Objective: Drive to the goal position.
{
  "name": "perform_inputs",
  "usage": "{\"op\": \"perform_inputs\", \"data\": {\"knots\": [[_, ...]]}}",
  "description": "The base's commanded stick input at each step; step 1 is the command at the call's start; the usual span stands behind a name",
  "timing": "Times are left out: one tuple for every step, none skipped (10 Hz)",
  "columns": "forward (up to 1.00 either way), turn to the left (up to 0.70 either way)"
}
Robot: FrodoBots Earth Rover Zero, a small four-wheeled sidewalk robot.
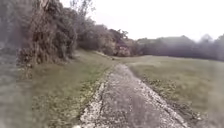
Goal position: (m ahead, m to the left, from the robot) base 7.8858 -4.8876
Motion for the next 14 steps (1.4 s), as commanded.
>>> {"op": "perform_inputs", "data": {"knots": [[1.0, -0.15], [1.0, -0.24], [1.0, -0.28], [1.0, -0.31], [1.0, 0.0], [1.0, 0.0], [1.0, 0.0], [1.0, 0.0], [1.0, 0.0], [1.0, 0.0], [1.0, 0.0], [1.0, 0.0], [1.0, 0.0], [1.0, 0.0]]}}
